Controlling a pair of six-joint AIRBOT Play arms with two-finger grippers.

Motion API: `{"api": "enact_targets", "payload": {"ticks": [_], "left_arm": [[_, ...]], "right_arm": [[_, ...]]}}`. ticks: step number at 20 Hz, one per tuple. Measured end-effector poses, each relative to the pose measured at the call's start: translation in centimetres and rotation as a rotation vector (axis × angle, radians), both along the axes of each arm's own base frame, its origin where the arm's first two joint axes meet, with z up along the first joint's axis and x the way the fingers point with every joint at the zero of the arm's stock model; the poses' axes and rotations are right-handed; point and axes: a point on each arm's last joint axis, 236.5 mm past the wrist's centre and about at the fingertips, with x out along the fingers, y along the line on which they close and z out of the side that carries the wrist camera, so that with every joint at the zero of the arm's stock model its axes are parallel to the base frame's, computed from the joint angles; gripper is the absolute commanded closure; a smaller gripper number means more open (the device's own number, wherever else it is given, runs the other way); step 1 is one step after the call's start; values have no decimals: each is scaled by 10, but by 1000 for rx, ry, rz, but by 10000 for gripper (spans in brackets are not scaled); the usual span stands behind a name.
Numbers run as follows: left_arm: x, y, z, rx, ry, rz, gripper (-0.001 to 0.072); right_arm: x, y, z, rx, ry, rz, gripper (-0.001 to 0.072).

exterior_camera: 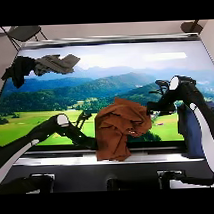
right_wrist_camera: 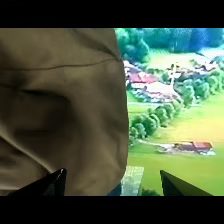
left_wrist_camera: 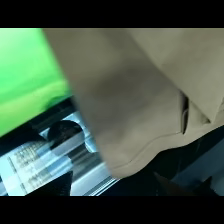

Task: Fold the shirts.

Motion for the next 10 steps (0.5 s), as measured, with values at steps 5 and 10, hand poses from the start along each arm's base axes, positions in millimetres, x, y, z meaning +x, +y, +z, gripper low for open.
{"api": "enact_targets", "payload": {"ticks": [5,10], "left_arm": [[-18,-23,-18,-13,42,8,351],[-17,-30,-29,-11,46,34,677]], "right_arm": [[5,-2,-8,-7,-5,-6,10],[26,-1,-17,-6,-64,-91,12]]}}
